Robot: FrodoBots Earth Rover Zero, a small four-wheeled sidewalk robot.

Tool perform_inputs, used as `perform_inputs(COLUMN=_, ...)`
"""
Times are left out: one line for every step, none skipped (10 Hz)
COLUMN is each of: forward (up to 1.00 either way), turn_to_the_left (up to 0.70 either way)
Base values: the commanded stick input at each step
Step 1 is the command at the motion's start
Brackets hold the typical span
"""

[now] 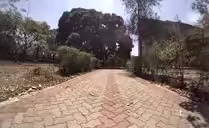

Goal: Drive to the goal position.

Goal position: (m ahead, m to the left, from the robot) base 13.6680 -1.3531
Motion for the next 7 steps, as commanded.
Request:
perform_inputs(forward=0.85, turn_to_the_left=-0.03)
perform_inputs(forward=0.85, turn_to_the_left=0.00)
perform_inputs(forward=0.85, turn_to_the_left=0.00)
perform_inputs(forward=0.85, turn_to_the_left=0.00)
perform_inputs(forward=0.85, turn_to_the_left=0.00)
perform_inputs(forward=0.85, turn_to_the_left=0.00)
perform_inputs(forward=0.85, turn_to_the_left=0.00)
